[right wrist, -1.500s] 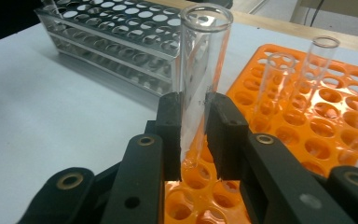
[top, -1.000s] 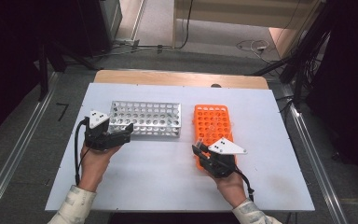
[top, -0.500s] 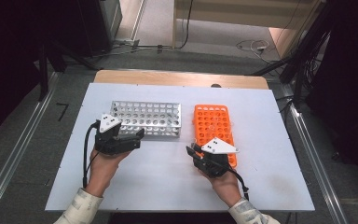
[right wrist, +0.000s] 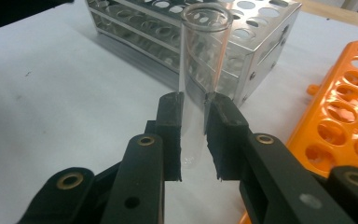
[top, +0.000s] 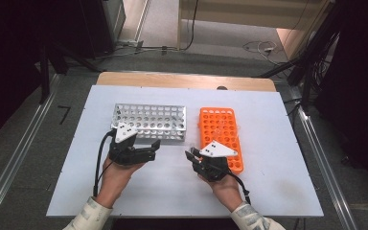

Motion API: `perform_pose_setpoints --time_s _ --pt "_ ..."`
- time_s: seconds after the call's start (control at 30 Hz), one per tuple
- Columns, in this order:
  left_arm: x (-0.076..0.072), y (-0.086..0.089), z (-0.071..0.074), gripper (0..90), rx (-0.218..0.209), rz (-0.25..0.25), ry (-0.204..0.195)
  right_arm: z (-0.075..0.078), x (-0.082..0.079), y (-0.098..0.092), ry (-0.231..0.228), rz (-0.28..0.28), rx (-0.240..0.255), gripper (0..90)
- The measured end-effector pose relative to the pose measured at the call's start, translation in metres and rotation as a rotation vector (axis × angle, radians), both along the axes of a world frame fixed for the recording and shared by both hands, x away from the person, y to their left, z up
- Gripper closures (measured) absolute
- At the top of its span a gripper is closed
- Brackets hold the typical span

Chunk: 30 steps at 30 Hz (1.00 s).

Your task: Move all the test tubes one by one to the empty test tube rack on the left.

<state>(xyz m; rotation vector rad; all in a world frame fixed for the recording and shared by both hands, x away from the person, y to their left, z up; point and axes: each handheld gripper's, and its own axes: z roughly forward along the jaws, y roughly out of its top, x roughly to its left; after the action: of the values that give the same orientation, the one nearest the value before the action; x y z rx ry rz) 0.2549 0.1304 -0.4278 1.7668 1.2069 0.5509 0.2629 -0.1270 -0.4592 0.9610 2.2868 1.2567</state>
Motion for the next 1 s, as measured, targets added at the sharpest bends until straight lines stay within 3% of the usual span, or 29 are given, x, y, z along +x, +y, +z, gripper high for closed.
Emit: perform_pose_setpoints --time_s 0.1,0.27,0.57,0.7,0.73,0.77,0.9,1.0 --pt "-0.004 -0.012 -0.002 13.9 -0.023 -0.057 0.011 -0.002 0.000 0.005 0.000 0.009 -0.006 73.2" --pt "-0.009 -0.023 -0.002 15.8 -0.031 -0.095 0.001 -0.004 0.000 0.012 0.008 0.027 -0.013 73.2" --pt "-0.021 -0.048 -0.006 23.8 -0.020 -0.194 -0.012 -0.008 -0.005 0.021 0.015 0.059 -0.030 73.2" --pt "-0.024 -0.053 -0.007 34.5 -0.018 -0.233 -0.024 -0.008 -0.008 0.024 0.022 0.074 -0.025 73.2" --pt "-0.025 -0.054 -0.007 40.6 -0.017 -0.240 -0.025 -0.008 -0.010 0.026 0.024 0.085 -0.024 73.2" --pt "-0.025 -0.054 -0.008 40.6 -0.014 -0.243 -0.028 -0.008 -0.010 0.026 0.024 0.085 -0.024 73.2" --pt "-0.026 -0.054 -0.009 60.3 0.005 -0.259 -0.036 -0.007 -0.015 0.030 0.025 0.109 -0.026 73.2" --pt "-0.026 -0.054 -0.009 68.8 0.012 -0.259 -0.035 -0.007 -0.016 0.031 0.025 0.110 -0.020 73.2"
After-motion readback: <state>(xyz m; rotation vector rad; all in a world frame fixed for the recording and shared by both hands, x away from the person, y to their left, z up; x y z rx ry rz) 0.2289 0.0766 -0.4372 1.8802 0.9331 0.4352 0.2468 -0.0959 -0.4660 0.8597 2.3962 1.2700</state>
